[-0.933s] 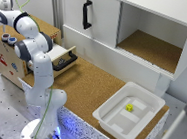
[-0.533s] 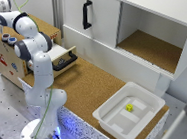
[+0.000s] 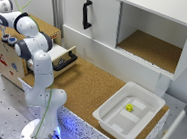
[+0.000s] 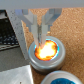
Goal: Turn on the red led light
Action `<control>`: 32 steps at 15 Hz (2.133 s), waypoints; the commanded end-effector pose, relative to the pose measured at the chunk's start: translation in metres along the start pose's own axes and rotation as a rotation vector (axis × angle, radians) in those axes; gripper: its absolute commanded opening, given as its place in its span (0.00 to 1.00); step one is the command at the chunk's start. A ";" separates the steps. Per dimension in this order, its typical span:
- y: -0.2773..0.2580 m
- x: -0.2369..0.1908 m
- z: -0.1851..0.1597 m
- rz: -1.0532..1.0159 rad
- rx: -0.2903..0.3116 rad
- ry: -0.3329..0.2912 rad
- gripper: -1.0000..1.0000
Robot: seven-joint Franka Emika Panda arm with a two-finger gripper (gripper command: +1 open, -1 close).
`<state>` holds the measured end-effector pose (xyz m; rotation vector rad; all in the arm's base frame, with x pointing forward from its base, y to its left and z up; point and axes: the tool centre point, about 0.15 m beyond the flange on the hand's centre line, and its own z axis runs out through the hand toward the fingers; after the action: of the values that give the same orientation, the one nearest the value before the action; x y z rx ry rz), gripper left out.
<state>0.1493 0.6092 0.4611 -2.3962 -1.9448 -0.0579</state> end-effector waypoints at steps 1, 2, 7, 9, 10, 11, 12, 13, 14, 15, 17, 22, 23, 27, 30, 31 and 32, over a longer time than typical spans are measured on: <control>-0.002 0.000 -0.021 -0.021 0.035 -0.079 0.00; -0.003 -0.003 -0.042 -0.038 0.052 -0.088 1.00; 0.005 -0.010 -0.095 -0.025 0.036 -0.050 1.00; 0.018 -0.005 -0.090 0.006 0.019 -0.058 1.00; 0.029 -0.002 -0.082 0.017 0.005 -0.078 1.00; 0.042 0.001 -0.074 0.023 0.002 -0.104 1.00; 0.055 0.001 -0.067 0.017 -0.003 -0.116 1.00; 0.065 -0.001 -0.061 0.002 -0.011 -0.117 1.00; 0.077 -0.004 -0.056 -0.011 -0.025 -0.117 1.00; 0.091 -0.010 -0.052 -0.028 -0.033 -0.102 1.00; 0.116 -0.020 -0.046 -0.042 -0.052 -0.099 1.00; 0.170 -0.040 -0.036 -0.076 -0.031 -0.102 1.00; 0.174 -0.042 -0.033 -0.090 -0.017 -0.107 1.00; 0.177 -0.060 -0.026 -0.131 0.011 -0.093 1.00; 0.186 -0.072 -0.012 -0.110 0.037 -0.086 1.00; 0.191 -0.076 -0.008 -0.098 0.057 -0.077 1.00; 0.194 -0.079 -0.006 -0.087 0.069 -0.067 1.00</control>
<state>0.3043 0.5167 0.4817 -2.3775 -2.1230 0.0524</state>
